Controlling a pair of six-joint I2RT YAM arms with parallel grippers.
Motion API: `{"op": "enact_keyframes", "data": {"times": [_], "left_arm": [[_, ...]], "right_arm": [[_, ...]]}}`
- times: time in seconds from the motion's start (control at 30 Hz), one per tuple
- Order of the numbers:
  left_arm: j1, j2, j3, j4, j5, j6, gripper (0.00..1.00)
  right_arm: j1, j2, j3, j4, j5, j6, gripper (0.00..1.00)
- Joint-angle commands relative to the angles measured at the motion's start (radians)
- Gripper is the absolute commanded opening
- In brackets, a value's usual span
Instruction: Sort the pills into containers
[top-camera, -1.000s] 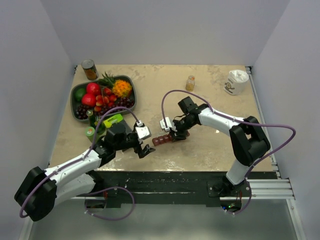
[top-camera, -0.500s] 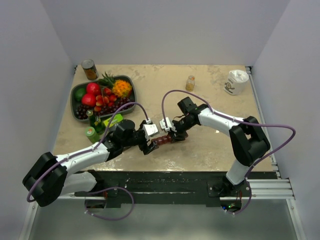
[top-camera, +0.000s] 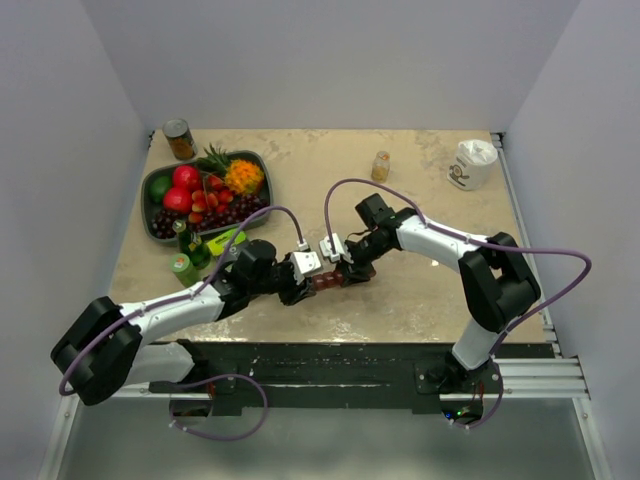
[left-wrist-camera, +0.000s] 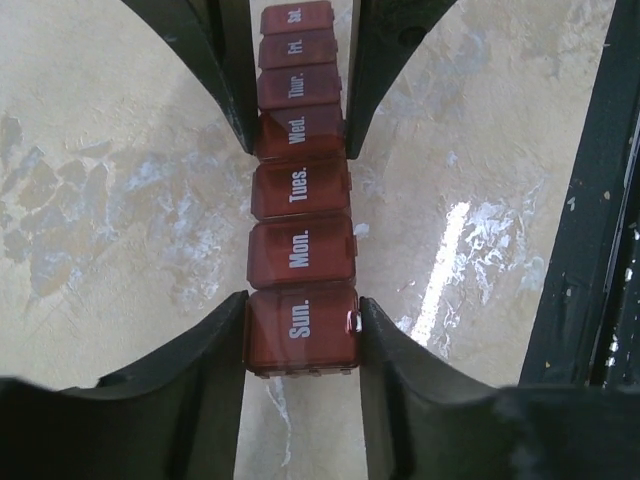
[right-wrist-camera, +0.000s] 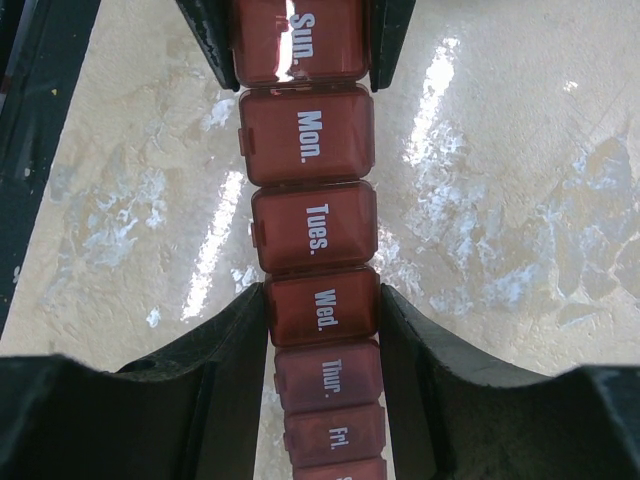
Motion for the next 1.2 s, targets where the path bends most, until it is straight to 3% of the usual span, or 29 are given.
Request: {"op": "enact_keyframes", "data": {"times": [0.0, 0.17, 0.47, 0.73, 0.87, 1.0, 1.17], "left_arm": [[-0.008, 0.000, 0.047, 0.015, -0.008, 0.040, 0.26], [-0.008, -0.017, 0.044, -0.002, -0.010, 0.073, 0.00], [-0.032, -0.037, 0.035, -0.048, -0.025, 0.145, 0.00], [-0.063, -0.023, 0.035, -0.072, -0.054, 0.177, 0.00], [-0.072, -0.009, 0.040, -0.080, -0.053, 0.177, 0.00], [-0.075, 0.002, 0.043, -0.085, -0.050, 0.175, 0.00], [-0.078, 0.012, 0.044, -0.088, -0.042, 0.174, 0.00]], "right_arm": [[0.001, -0.039, 0.027, -0.006, -0.060, 0.008, 0.21], [-0.016, -0.027, 0.038, -0.032, -0.098, 0.014, 0.21], [-0.062, 0.040, 0.101, -0.133, -0.195, 0.014, 0.28], [-0.060, 0.094, 0.149, -0.189, -0.192, 0.023, 0.36], [-0.068, 0.088, 0.146, -0.132, -0.163, 0.099, 0.50], [-0.082, 0.057, 0.129, -0.025, -0.121, 0.221, 0.55], [-0.091, 0.030, 0.109, 0.086, -0.075, 0.342, 0.54]]}}
